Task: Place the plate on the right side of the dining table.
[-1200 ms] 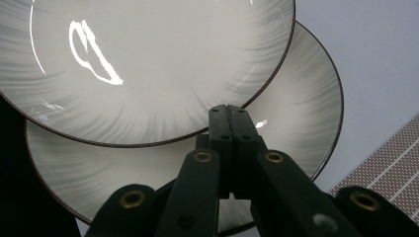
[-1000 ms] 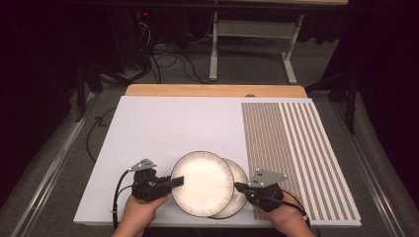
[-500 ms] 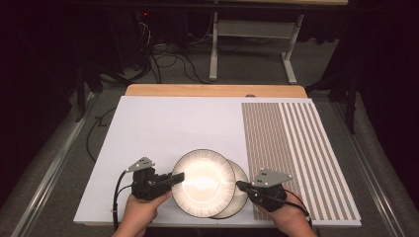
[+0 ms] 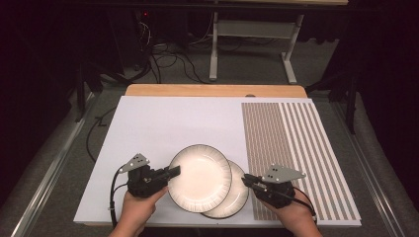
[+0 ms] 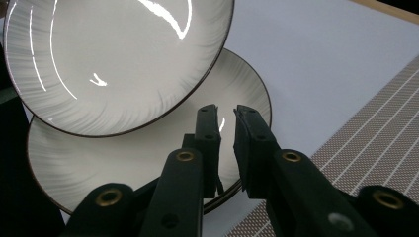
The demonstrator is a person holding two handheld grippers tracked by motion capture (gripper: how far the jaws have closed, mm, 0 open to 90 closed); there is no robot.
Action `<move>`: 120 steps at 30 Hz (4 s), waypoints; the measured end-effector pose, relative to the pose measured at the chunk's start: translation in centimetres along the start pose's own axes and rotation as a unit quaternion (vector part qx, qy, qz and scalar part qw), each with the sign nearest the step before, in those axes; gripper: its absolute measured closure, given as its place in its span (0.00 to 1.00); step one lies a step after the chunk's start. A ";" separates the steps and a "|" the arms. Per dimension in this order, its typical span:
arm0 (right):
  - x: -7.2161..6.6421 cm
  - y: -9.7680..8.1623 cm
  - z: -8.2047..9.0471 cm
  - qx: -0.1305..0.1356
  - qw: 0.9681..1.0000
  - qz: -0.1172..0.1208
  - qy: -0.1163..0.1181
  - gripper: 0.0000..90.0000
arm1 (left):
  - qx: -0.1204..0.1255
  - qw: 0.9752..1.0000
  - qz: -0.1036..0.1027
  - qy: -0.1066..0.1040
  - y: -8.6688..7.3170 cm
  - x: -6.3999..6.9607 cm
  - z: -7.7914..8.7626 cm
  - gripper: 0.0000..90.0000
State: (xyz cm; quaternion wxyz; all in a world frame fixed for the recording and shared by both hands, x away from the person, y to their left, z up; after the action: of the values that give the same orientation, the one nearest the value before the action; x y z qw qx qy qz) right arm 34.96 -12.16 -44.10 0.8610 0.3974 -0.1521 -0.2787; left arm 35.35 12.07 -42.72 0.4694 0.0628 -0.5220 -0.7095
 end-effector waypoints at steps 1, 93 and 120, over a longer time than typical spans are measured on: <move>0.2 0.1 0.1 0.005 1.000 -0.001 -0.002 0.90 | 0.005 1.000 -0.003 0.004 0.2 -0.1 0.1 0.88; -2.4 6.6 -7.6 0.003 0.997 -0.074 0.036 0.43 | 0.099 0.979 -0.149 0.100 2.5 -0.3 3.4 0.88; -2.6 6.0 -7.9 -0.005 0.981 -0.163 0.104 0.88 | 0.095 0.981 -0.142 0.092 2.7 0.2 3.6 0.89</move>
State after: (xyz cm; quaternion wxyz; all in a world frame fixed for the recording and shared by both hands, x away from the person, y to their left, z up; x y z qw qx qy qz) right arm 38.81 -2.69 -44.67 0.8174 0.4391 0.0067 -0.3729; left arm 34.77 14.37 -38.84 0.4015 0.2457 -0.5272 -0.7075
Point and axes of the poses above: each handheld gripper's, and its own axes: z roughly backward along the jaws, y roughly out of its top, x roughly to its right, the point moved 10 cm from there along -z, roughly forward along the jaws, and after that the axes turned 5 degrees about -x, right-handed, at the moved point
